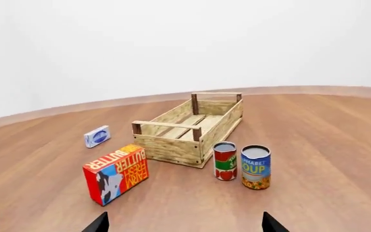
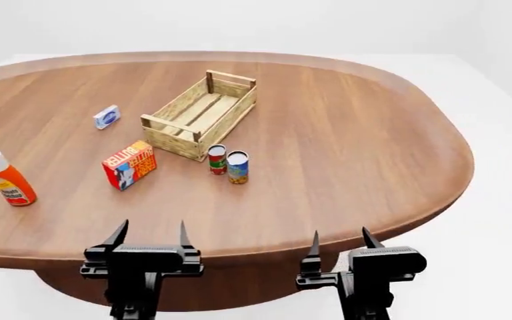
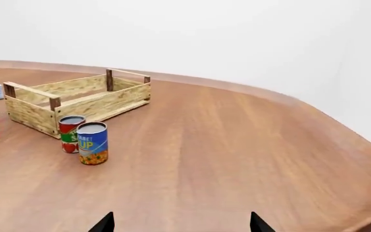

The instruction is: Pick up the ketchup, and put it in the wooden tray.

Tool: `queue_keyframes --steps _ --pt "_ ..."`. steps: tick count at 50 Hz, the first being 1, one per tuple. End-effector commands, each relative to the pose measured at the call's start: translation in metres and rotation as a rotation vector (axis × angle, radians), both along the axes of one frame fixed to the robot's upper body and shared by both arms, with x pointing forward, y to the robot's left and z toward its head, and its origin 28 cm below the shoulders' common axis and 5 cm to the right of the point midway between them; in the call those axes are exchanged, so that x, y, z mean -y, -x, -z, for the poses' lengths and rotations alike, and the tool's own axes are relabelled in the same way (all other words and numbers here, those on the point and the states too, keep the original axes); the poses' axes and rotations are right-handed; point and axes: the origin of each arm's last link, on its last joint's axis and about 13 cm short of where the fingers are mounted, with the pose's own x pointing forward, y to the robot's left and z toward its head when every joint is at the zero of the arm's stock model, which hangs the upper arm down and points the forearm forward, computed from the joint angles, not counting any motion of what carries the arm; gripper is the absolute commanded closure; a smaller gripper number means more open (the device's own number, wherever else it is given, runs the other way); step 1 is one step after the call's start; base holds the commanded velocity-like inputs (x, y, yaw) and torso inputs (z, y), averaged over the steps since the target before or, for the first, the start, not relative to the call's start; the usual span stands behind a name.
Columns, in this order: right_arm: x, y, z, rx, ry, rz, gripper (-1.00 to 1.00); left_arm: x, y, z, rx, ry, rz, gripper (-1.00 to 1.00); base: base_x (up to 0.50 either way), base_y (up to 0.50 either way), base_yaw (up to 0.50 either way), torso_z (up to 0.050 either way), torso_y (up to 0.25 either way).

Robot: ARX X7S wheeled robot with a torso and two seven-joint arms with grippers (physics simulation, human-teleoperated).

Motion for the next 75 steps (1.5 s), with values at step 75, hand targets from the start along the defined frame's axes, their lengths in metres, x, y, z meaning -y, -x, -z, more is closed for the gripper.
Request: queue_keyframes --steps 75 --pt "0.005 -0.019 -0.031 0.025 0.087 0.008 -1.0 -0.002 -0.031 -0.022 0.041 -0.063 -0.014 -1.0 0.15 0.03 0.2 0.0 0.0"
